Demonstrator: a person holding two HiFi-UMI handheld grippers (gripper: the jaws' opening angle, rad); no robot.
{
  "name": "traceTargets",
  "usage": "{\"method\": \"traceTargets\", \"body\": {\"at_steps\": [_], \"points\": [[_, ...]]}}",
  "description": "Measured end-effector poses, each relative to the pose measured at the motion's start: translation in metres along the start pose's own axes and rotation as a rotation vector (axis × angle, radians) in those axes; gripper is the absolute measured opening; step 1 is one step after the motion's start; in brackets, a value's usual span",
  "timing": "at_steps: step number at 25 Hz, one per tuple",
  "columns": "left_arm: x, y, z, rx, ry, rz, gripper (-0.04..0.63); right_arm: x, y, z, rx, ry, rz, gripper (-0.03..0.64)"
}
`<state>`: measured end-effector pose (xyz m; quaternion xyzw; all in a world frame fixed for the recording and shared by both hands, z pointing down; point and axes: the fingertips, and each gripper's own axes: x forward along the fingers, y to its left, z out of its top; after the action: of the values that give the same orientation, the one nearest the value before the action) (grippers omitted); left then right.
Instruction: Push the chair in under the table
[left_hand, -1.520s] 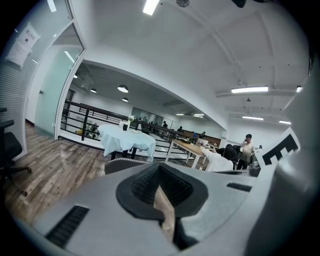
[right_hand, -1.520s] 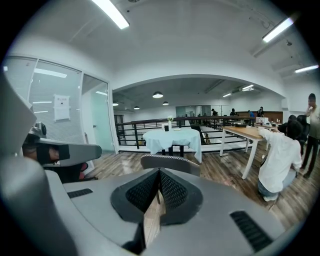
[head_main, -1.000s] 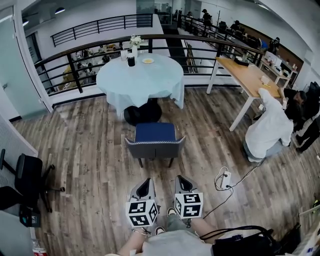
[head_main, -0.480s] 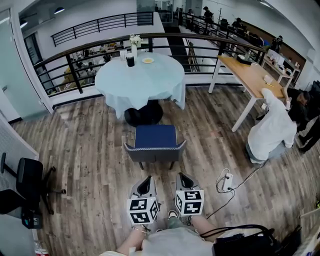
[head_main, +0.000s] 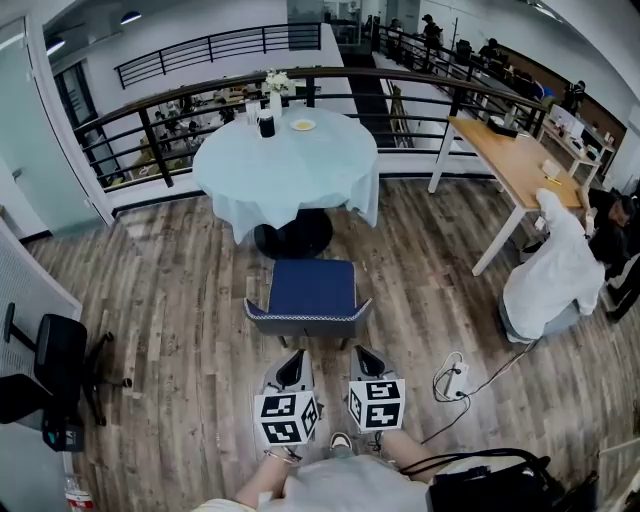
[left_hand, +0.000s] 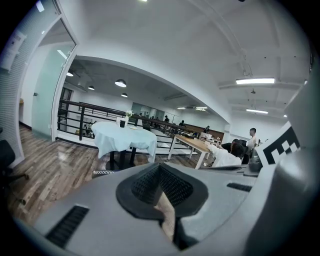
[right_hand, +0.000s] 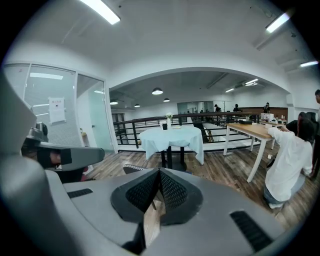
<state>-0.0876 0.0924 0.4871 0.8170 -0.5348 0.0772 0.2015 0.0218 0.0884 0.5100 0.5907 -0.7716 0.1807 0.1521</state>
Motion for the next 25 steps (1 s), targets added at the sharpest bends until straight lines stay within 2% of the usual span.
{"method": "traceTargets", "body": {"at_steps": [12,25], "points": [[0.049,-0.012,0.008,-0.007,0.010,0.063,0.003,0.034,-0.041,0.011,-0.005,0.022,0.062,0.015],[0.062,-0.006,0.003,-0.024,0.040,0.131,0.003,0.055,-0.055,0.006,0.015,0.055,0.108,0.015]]}}
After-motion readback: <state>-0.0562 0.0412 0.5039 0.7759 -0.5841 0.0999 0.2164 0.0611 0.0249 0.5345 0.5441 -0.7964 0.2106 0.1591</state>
